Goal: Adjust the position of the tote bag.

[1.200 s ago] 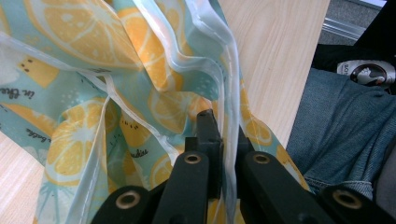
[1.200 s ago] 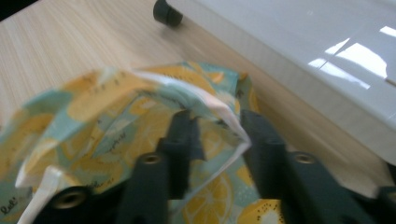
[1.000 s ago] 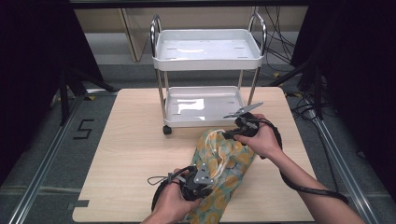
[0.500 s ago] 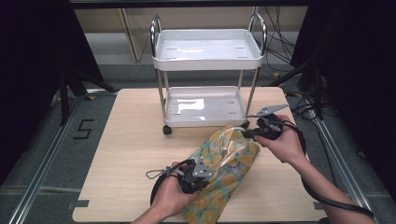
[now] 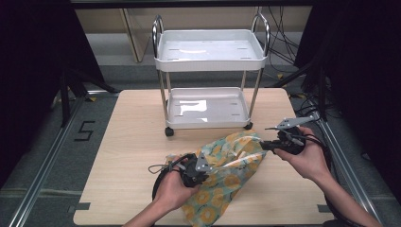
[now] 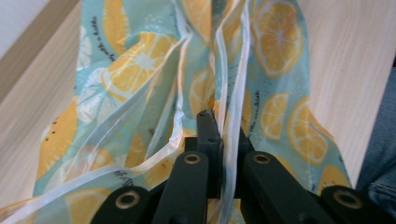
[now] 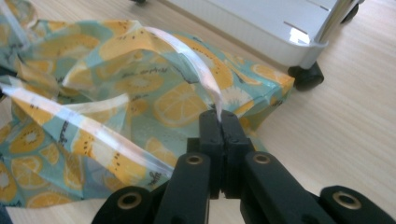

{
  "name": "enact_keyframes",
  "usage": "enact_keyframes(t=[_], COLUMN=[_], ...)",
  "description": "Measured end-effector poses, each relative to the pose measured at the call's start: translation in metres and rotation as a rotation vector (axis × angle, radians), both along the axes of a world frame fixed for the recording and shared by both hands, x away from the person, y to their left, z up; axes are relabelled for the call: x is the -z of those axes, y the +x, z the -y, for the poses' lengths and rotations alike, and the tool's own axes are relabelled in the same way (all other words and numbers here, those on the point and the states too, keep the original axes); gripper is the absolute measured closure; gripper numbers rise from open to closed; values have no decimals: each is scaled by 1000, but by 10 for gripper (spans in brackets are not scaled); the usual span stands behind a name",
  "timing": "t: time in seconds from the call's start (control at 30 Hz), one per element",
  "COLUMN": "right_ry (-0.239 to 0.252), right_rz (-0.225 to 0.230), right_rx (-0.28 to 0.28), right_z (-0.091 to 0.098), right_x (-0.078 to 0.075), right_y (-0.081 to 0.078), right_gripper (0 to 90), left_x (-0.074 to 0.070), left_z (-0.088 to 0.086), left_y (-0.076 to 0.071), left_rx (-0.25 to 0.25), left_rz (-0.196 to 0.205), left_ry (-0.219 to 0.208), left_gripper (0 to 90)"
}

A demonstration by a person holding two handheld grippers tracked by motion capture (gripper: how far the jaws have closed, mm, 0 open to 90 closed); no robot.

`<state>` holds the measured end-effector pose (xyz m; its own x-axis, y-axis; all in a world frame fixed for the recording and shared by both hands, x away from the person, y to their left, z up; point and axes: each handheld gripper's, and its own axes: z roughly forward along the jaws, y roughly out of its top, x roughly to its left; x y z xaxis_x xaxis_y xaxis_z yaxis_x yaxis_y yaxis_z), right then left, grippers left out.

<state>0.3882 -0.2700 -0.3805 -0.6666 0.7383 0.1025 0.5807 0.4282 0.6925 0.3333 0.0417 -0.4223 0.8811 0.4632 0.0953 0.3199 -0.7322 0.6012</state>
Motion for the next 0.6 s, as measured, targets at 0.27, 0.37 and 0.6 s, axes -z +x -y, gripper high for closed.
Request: enact_keyframes(t=[0.27, 0.37, 0.6], right_ry=[-12, 16, 10], right_rz=[-19, 4, -7], right_rx=[16, 39, 43], right_z=[7, 8, 5], right_x=[4, 7, 1], right_y=[-5, -2, 10], right_gripper=[900, 900, 900], left_x=[-11, -20, -39], left_z=[-4, -11, -56], left_y=[-7, -15, -41], left_rx=[11, 7, -70], left_rz=[17, 48, 92], left_ry=[-51, -101, -226], left_gripper=[792, 611, 461])
